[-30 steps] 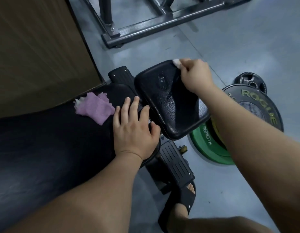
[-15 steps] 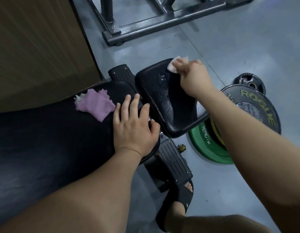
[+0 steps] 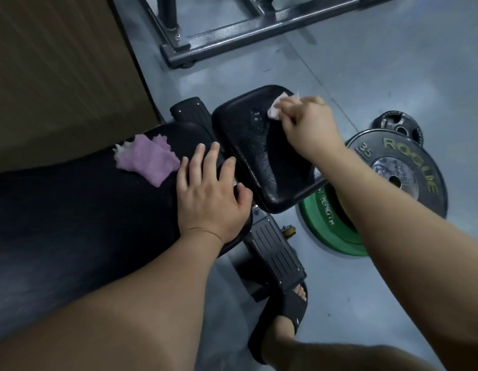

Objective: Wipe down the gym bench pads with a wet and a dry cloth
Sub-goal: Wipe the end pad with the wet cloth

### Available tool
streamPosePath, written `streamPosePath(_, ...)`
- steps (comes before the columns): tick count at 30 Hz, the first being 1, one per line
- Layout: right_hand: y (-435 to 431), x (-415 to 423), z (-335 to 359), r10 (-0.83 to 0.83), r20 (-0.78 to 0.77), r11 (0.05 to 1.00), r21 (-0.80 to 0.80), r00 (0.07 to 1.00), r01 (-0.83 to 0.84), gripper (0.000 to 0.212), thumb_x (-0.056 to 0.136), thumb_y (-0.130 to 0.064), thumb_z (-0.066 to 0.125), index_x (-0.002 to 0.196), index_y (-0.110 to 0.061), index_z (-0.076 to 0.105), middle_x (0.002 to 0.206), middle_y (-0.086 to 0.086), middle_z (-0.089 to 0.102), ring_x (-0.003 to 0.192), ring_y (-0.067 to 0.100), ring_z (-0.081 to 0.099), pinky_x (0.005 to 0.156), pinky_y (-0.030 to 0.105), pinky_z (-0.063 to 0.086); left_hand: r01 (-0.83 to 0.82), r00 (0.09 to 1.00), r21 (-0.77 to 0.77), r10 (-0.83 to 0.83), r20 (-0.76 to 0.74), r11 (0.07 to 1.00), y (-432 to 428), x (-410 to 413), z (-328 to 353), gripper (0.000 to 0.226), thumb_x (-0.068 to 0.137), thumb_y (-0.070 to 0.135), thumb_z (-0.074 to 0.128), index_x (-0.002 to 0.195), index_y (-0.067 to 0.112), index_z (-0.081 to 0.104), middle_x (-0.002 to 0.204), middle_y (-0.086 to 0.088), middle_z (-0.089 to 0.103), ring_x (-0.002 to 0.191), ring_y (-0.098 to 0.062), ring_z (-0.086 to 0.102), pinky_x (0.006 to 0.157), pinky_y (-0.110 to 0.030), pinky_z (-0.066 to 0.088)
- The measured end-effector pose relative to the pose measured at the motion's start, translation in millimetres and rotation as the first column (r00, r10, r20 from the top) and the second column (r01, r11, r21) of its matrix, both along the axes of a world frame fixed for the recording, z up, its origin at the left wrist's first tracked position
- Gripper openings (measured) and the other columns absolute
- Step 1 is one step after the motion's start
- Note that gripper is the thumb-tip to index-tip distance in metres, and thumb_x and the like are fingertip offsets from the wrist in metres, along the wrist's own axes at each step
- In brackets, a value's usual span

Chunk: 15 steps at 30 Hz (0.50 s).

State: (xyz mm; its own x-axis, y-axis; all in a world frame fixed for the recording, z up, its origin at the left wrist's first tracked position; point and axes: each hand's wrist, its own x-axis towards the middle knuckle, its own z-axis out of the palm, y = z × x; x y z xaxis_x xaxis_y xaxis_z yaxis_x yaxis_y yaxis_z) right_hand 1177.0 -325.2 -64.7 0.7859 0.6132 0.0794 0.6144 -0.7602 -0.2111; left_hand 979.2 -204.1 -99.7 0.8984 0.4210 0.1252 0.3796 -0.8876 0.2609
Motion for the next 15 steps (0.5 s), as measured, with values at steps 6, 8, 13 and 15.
streamPosePath(6, 6.5, -54.1, -1.6, 0.202, 0.012, 0.977, 0.07, 0.979, -0.202, 0.033, 0.09, -0.02, 0.043, 0.104, -0.026, 0.072, 0.112, -0.018, 0.069, 0.107, 0.024, 0.054, 0.091, 0.036, 0.05, 0.003, 1.0, 0.001, -0.003, -0.001, 1.0, -0.4, 1.4, 0.2, 0.053, 0.087, 0.042, 0.05, 0.135, 0.024, 0.059, 0.159, -0.007, 0.039, 0.152, -0.028, 0.024, 0.124, -0.05, 0.014)
streamPosePath(8, 1.4, -47.3, -0.6, 0.306, 0.018, 0.95, 0.058, 0.952, -0.306, 0.03, 0.091, -0.015, 0.045, 0.1, -0.026, 0.071, 0.111, -0.019, 0.069, 0.103, 0.022, 0.055, 0.093, 0.032, 0.049, -0.001, 1.0, 0.002, 0.001, -0.002, 1.0, -0.6, 1.5, 0.4, 0.053, 0.087, 0.043, 0.05, 0.135, 0.024, 0.059, 0.159, -0.007, 0.039, 0.152, -0.028, 0.024, 0.124, -0.05, 0.013)
streamPosePath(13, 19.6, 5.5, -8.4, -0.027, 0.039, 0.985, 0.169, 0.999, 0.02, 0.038, 0.086, -0.015, 0.035, 0.091, -0.024, 0.071, 0.108, -0.017, 0.072, 0.097, 0.033, 0.059, 0.092, 0.033, 0.044, -0.003, 1.0, -0.003, 0.003, -0.005, 1.0, -0.6, 0.8, 0.7, 0.052, 0.087, 0.043, 0.05, 0.135, 0.025, 0.059, 0.16, -0.006, 0.039, 0.153, -0.027, 0.023, 0.125, -0.049, 0.012)
streamPosePath(15, 30.4, -12.6, -9.9, -0.018, 0.04, 0.984, 0.177, 0.999, 0.01, 0.035, 0.086, -0.016, 0.038, 0.091, -0.024, 0.072, 0.107, -0.016, 0.072, 0.101, 0.031, 0.058, 0.093, 0.032, 0.045, -0.001, 1.0, -0.001, 0.001, 0.0, 1.0, -0.7, 1.2, 0.0, 0.052, 0.086, 0.042, 0.05, 0.134, 0.025, 0.06, 0.159, -0.006, 0.039, 0.152, -0.028, 0.024, 0.124, -0.049, 0.013)
